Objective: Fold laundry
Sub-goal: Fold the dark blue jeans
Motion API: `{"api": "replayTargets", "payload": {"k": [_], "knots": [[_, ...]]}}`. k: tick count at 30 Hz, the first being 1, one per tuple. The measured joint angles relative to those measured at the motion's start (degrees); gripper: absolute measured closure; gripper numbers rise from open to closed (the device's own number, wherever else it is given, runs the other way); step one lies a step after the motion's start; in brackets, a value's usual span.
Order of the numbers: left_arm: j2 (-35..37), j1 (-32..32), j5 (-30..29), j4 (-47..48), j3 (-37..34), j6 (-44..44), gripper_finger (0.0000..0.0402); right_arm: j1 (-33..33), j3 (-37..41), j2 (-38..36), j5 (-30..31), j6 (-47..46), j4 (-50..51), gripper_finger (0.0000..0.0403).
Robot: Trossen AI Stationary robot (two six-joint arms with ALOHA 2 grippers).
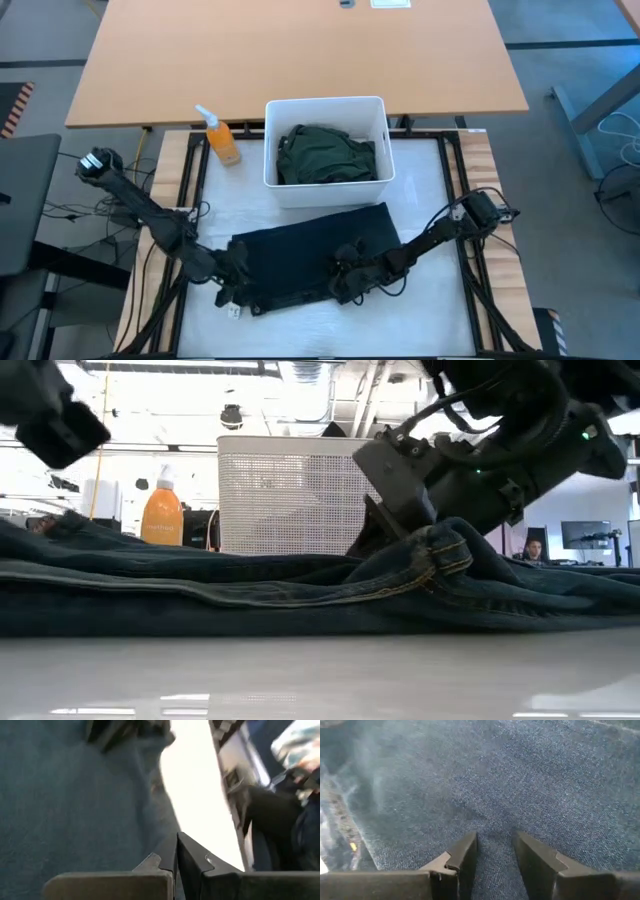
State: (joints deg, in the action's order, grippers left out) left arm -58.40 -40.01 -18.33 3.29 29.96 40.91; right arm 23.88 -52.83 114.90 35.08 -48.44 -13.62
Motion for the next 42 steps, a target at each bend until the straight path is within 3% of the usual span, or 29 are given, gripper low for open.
{"api": "replayTargets", "payload": {"k": [6,14,20,26,31,36,39,42], "knots": [[-0.5,-4.3,-9.4,-0.9,0.0,0.5,0.0401,-1.3,0.4,-7.4,-0.1,4.3,9.5,0.0237],[-16.4,-7.0,-10.9,-7.9,-0.3,3.6,0.0401,-1.5,0.3,-14.0,0.3,6.4,10.8,0.0237],[-27.4,-6.0,-4.6,-10.9,-0.2,7.6,0.0401,-0.6,0.2,-15.8,0.7,6.7,10.1,0.0237],[-32.0,-6.0,-0.1,-11.0,0.0,11.1,0.0401,-0.3,0.2,-15.8,0.9,6.5,10.3,0.0237],[-29.5,-6.0,4.0,-9.7,-0.3,9.3,0.0401,-0.3,0.2,-14.2,1.1,6.0,9.6,0.0237],[-20.2,-6.1,9.1,-8.4,-0.4,6.2,0.0401,-0.3,0.2,-10.6,1.0,3.2,8.7,0.0237],[-13.3,-6.2,5.7,-8.2,-0.3,0.8,0.0401,-0.3,0.2,-8.3,0.8,1.7,7.4,0.0237],[-7.3,-6.5,-5.0,-8.4,-0.3,-8.9,0.0402,-0.3,0.2,-7.0,-0.1,0.9,6.9,0.0237]]}}
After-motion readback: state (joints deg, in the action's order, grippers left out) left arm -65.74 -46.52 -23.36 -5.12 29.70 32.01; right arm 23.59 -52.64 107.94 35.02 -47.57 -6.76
